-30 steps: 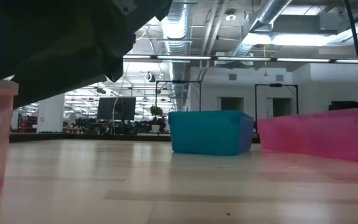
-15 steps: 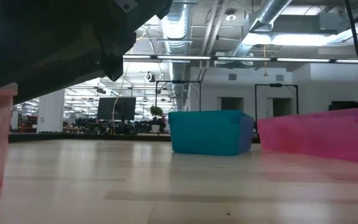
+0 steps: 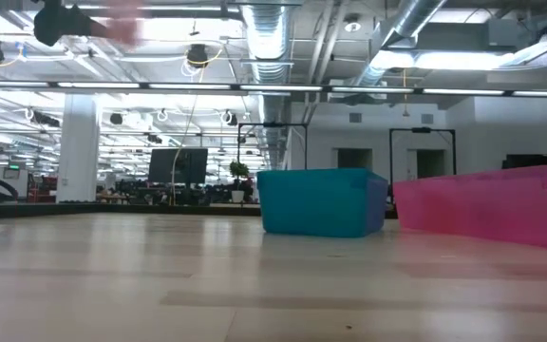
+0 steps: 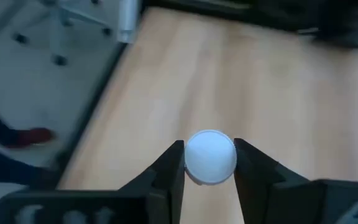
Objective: Pick and place medicine bottles into bin by pill shape (circle, oval)
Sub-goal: Put the pink tablet bottle into the blue bin
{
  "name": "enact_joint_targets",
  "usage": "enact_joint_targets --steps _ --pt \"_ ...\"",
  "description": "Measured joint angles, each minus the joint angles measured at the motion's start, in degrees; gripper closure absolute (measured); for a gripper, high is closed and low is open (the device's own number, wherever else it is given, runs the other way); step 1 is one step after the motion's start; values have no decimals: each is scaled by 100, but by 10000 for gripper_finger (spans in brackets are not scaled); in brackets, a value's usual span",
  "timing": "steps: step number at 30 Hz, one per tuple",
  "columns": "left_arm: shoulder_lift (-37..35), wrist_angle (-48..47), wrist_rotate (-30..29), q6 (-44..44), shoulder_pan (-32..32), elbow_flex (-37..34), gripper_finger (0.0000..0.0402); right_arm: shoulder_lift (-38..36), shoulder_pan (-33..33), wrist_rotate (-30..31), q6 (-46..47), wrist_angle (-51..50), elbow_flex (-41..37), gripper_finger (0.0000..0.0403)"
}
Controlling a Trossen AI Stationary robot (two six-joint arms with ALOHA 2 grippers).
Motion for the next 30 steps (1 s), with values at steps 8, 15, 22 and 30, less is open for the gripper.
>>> enact_joint_targets --steps 8,15,22,30 --pt "0 3 -153 -2 -2 0 90 -2584 -706 698 -265 -817 -1682 280" --pt "0 1 -218 -2 -2 0 90 -4179 -1192 1172 649 751 -4656 279" --pt "0 1 -505 0 -2 0 90 -4120 -1231 1171 1300 2476 -6116 279" --pt "-2 -10 -601 -26 0 0 90 -3340 -1273 1149 1321 2738 -6207 278"
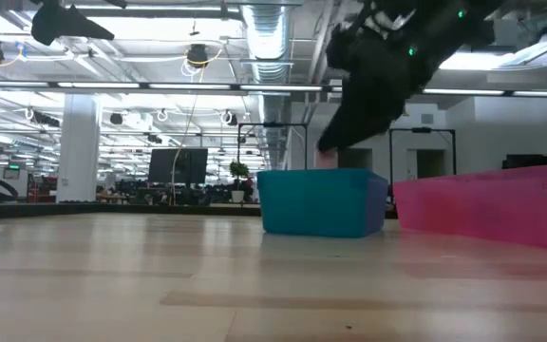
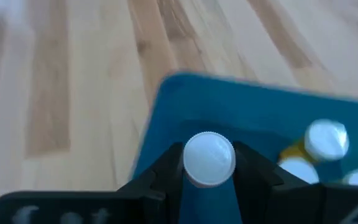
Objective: Pick and place medicine bottles into bin by pill shape (circle, oval)
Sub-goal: Put the pink tablet bottle into the blue bin
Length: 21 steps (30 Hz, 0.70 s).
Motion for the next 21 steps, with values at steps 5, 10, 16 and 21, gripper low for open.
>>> enact_joint_targets --steps 5,10,16,21 --pt "1 -2 0 -4 -2 0 90 302 -32 -9 6 101 3 278" --pt "2 0 -2 -11 -2 -2 90 460 -114 -12 7 197 24 278" --pt "2 -7 -2 -11 0 -2 90 599 -148 -18 -6 253 29 278" --pt "2 -20 -2 -11 0 -2 90 694 -152 -16 -4 335 32 278"
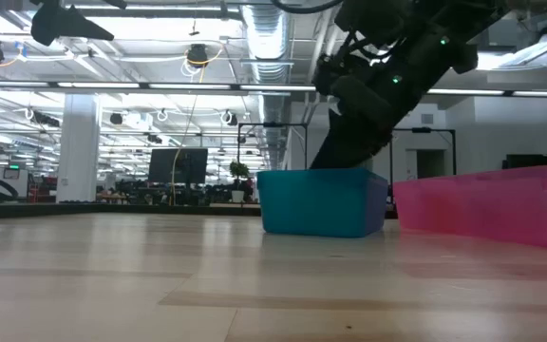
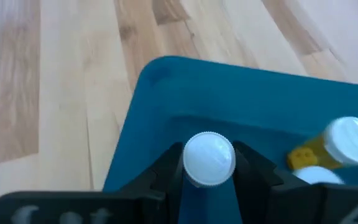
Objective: Pick and place medicine bottles into bin by pill shape (circle, oval)
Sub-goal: Put the pink tablet bottle into the blue bin
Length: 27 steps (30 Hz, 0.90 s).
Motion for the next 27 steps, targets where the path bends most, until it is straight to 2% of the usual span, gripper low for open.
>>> enact_joint_targets --steps 10,18,27 --pt "0 -25 2 -2 0 0 90 286 -33 36 11 205 24 277" --pt "0 -25 2 -2 0 0 90 236 -31 0 39 162 9 276" --pt "0 -25 2 -4 0 0 90 258 -68 -48 103 96 -11 225"
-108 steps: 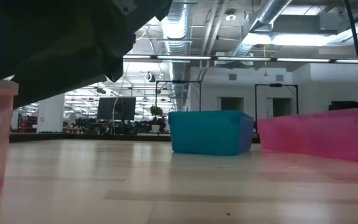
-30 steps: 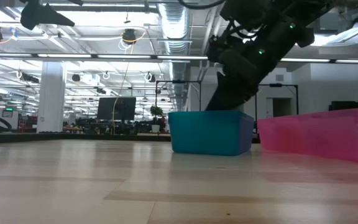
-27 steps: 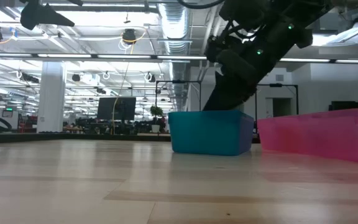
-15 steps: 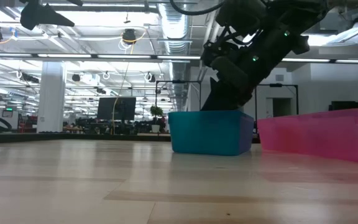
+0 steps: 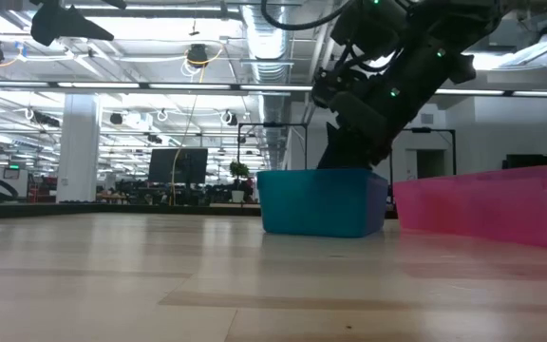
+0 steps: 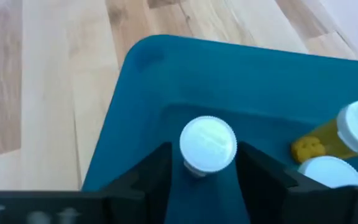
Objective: Pick and place medicine bottles into bin by pill shape (circle, oval)
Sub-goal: Put the pink tablet bottle into the blue bin, then return to Home Position
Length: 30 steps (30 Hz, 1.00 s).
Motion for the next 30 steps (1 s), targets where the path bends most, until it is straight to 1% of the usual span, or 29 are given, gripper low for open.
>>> enact_joint_targets --steps 5,8,11,20,23,25,28,30 --pt "0 0 0 0 0 0 90 -5 4 0 35 18 5 197" --pt "0 0 0 0 0 0 90 -5 11 -8 105 -15 44 190" --pt "0 0 0 0 -1 0 90 -5 11 -142 89 -107 215 189" --pt "0 3 0 0 0 -2 90 -20 9 -162 -580 -1545 1184 194" --pt "0 9 0 0 0 -2 90 -204 -21 -153 -745 -1860 1367 193" --pt "0 13 0 0 0 -2 90 -487 -45 -145 -772 -2015 1371 194" --pt "0 61 0 0 -2 -2 90 -1160 -114 -62 -847 -2306 1364 199" --pt "0 96 0 0 0 -4 90 -1754 -166 32 -901 -2515 1364 203"
